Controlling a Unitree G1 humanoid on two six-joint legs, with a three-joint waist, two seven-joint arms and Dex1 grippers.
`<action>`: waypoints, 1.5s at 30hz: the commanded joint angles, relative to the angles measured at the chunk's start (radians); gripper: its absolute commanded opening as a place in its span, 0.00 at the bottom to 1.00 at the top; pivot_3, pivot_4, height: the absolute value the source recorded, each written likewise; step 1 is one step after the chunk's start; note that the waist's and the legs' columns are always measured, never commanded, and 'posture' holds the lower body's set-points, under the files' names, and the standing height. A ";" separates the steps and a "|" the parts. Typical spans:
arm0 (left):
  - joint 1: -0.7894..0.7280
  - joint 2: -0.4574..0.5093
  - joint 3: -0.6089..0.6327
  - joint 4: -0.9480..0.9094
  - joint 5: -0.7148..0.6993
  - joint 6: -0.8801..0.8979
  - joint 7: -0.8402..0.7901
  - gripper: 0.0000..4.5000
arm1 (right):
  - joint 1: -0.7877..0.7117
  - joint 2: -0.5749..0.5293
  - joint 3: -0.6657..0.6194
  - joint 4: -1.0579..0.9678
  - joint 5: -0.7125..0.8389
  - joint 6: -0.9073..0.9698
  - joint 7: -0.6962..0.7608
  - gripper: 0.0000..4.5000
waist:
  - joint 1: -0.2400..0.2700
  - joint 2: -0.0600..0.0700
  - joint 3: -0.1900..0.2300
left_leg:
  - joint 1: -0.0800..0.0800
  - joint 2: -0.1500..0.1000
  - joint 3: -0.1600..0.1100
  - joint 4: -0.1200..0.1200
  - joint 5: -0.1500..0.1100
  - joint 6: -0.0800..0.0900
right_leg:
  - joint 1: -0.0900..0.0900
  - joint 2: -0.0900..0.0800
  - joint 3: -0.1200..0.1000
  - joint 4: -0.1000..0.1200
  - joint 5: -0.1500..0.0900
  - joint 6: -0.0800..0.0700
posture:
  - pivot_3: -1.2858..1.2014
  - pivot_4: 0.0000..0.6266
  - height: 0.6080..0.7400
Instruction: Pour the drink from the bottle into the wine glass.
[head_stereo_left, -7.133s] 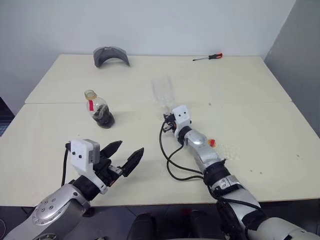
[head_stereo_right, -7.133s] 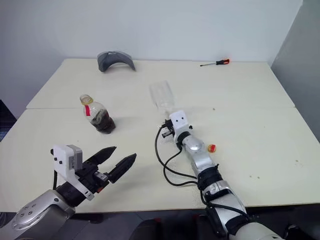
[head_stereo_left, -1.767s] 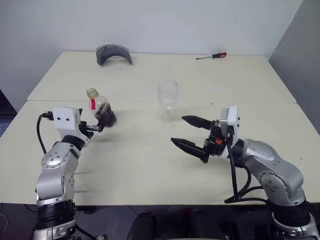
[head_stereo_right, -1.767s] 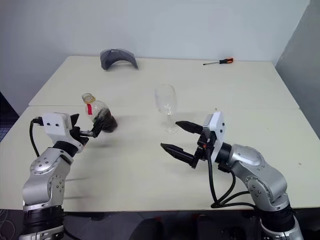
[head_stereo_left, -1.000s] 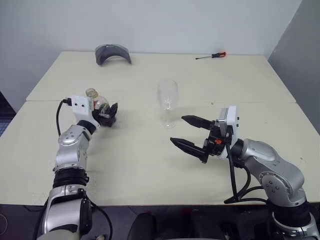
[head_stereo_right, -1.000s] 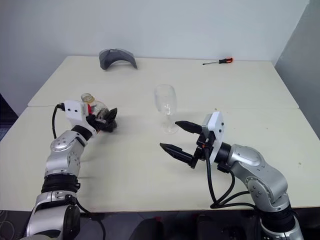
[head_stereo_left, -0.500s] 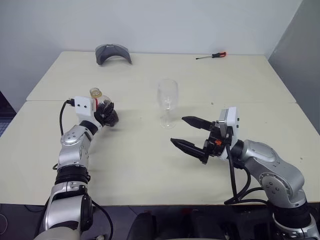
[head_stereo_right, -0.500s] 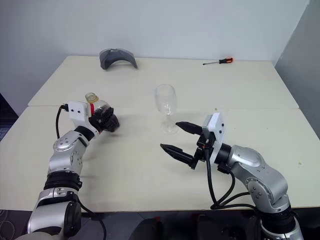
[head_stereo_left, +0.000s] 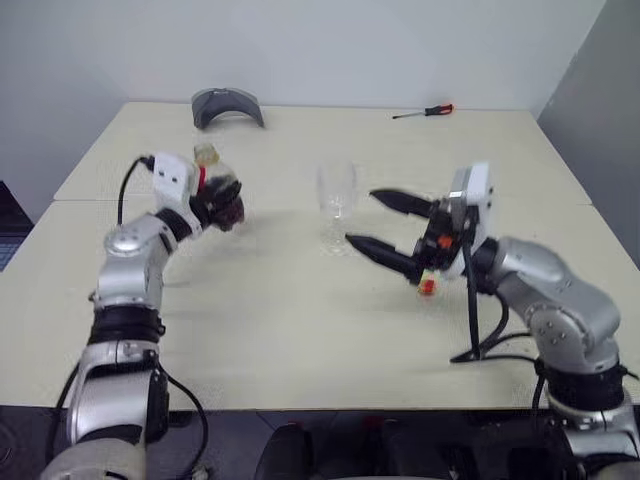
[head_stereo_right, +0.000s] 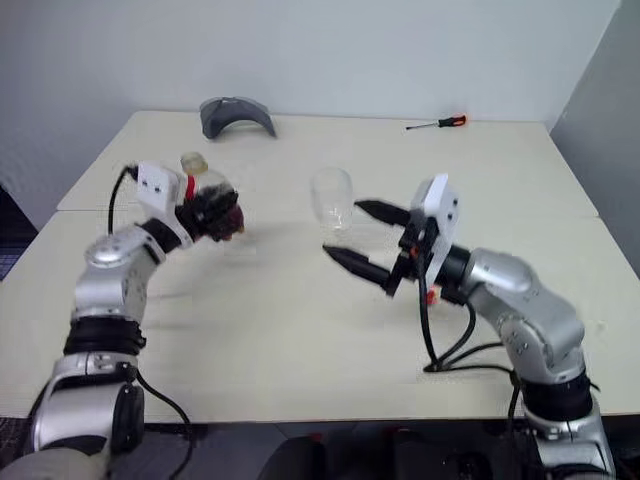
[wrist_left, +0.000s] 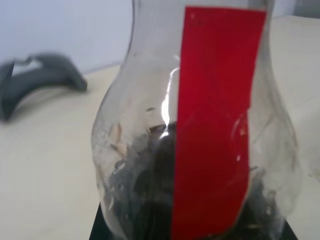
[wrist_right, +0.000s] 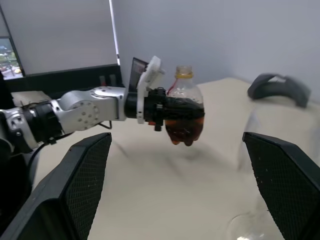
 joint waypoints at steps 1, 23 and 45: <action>-0.118 0.025 -0.054 0.032 0.045 -0.066 -0.082 0.24 | -0.065 -0.024 -0.007 0.075 -0.068 -0.062 0.029 1.00 | 0.002 0.000 0.000 | 0.000 0.000 0.000 0.000 0.000 0.000 | 0.000 0.000 0.000 0.000 0.000 0.000 | 0.52 0.24 1.00; -0.588 -0.070 -0.262 0.627 0.346 -0.608 -0.171 0.24 | -0.262 0.084 0.052 0.315 -0.250 -0.161 0.063 1.00 | -0.025 0.000 0.000 | -0.019 -0.001 0.005 0.013 0.002 -0.004 | -0.021 -0.001 0.003 0.014 0.000 0.000 | 0.52 0.24 1.00; -0.670 -0.022 -0.416 0.734 0.643 -0.835 0.052 0.24 | -0.282 0.128 0.067 0.393 -0.339 -0.195 0.071 1.00 | -0.027 0.000 0.000 | -0.020 -0.001 0.005 0.015 0.002 -0.004 | -0.023 -0.002 0.003 0.016 0.000 0.000 | 0.52 0.24 1.00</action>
